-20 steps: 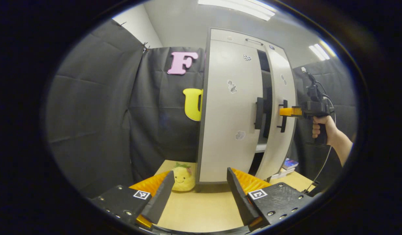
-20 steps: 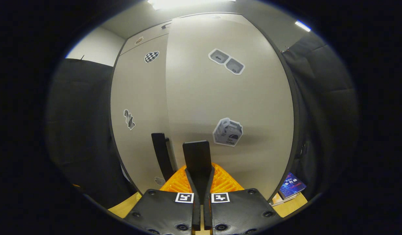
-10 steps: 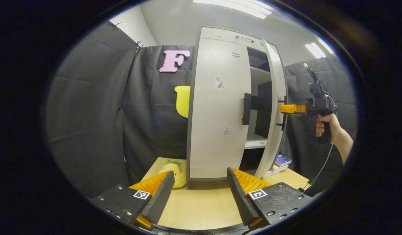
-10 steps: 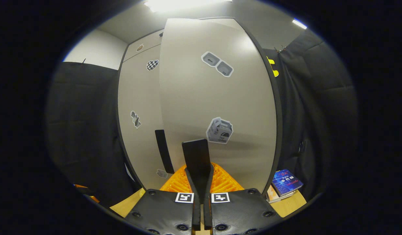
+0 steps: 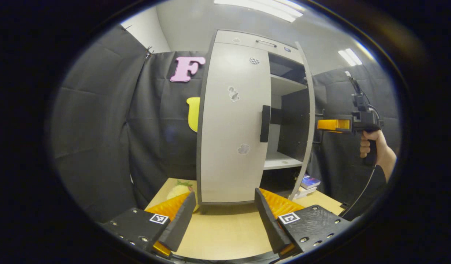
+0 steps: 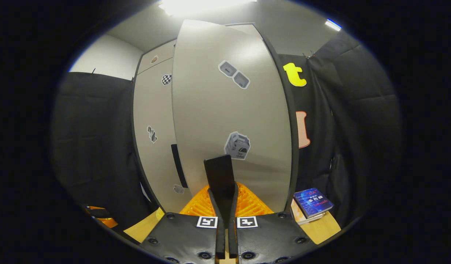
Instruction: Open the right door of the double-door shoe cabinet with the right hand, and open the left door with the left hand.
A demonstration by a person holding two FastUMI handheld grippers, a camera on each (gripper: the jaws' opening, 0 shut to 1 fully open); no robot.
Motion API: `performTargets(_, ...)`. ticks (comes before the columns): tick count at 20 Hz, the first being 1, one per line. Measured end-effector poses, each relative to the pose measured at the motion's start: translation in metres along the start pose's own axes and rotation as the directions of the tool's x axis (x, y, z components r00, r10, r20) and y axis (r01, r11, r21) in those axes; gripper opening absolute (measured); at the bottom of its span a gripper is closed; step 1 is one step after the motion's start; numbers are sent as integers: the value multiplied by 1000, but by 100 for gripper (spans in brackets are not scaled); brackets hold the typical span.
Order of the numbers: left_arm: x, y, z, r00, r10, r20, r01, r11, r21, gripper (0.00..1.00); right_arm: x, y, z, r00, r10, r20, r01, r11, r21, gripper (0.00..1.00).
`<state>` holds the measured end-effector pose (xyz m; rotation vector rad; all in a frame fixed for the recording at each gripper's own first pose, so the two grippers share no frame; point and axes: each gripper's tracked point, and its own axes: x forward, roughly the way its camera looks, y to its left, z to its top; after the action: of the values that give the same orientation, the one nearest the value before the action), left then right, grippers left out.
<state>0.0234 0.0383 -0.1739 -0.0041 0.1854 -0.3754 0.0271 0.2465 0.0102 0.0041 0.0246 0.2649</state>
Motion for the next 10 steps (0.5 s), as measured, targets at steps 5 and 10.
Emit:
performTargets(5, 14, -8, -3, 1000, -19, -11, 19, 1000, -23, 93, -13, -11, -1, 1000, 8, -16, -7, 997, 74, 5)
performTargets(10, 26, -17, -5, 999, -46, -23, 46, 999, -6, 93, -26, -25, 0, 999, -37, -15, 38, 996, 78, 1)
